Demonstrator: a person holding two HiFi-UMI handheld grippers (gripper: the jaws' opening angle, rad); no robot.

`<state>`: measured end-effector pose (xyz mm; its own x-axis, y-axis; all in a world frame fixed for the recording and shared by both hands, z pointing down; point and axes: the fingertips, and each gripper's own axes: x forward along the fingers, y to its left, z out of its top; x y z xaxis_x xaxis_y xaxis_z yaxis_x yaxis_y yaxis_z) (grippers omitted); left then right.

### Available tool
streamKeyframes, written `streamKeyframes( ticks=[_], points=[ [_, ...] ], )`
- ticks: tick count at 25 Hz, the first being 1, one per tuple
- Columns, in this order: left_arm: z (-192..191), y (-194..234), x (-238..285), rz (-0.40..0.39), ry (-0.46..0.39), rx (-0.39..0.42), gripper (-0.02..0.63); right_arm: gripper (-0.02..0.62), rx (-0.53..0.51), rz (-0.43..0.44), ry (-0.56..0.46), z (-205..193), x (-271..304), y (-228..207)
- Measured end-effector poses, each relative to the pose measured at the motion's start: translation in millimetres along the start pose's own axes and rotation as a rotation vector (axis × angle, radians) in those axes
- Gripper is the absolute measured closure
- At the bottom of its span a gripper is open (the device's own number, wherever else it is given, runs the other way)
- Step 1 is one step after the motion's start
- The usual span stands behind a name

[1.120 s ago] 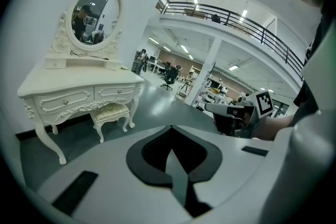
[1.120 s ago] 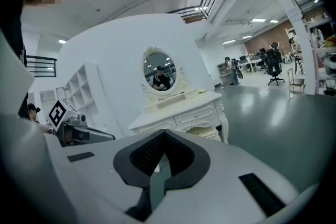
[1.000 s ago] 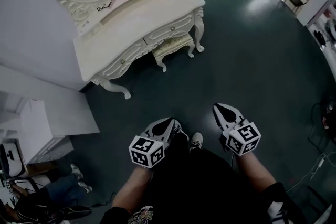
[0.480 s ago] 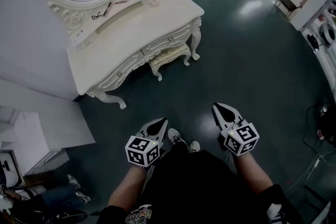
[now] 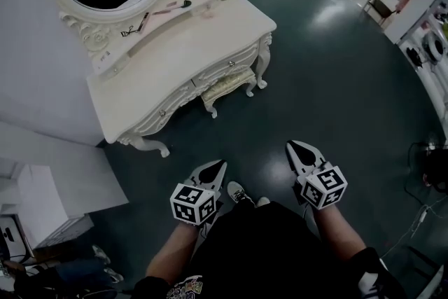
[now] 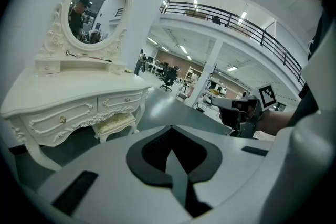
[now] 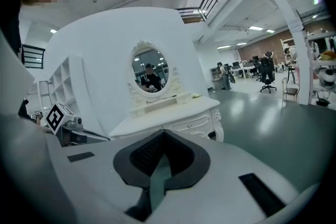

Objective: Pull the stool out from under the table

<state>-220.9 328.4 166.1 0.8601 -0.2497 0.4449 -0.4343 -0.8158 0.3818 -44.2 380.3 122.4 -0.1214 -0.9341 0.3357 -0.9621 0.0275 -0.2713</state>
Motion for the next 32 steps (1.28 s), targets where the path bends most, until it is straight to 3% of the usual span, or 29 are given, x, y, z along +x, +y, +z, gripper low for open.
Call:
streamKeyframes(
  ticks=[7, 13, 25, 32],
  points=[
    [14.8, 23.8, 1.2, -0.012, -0.02, 0.01, 0.598, 0.568, -0.016, -0.025, -0.011, 14.1, 23.9, 1.8],
    [17.9, 39.6, 0.3, 0.023, -0.038, -0.023, 0.598, 0.568, -0.035, -0.011, 0.001, 23.6, 45.2, -5.6],
    [38.5, 55.1, 52.5, 0.198, -0.095, -0.115, 0.598, 0.568, -0.129, 0.15, 0.08, 48.8, 99.1, -55.9],
    [58.2, 60.2, 101.5, 0.305, -0.121, -0.087, 0.598, 0.569, -0.184, 0.201, 0.111, 56.6, 134.9, -113.7]
  ],
)
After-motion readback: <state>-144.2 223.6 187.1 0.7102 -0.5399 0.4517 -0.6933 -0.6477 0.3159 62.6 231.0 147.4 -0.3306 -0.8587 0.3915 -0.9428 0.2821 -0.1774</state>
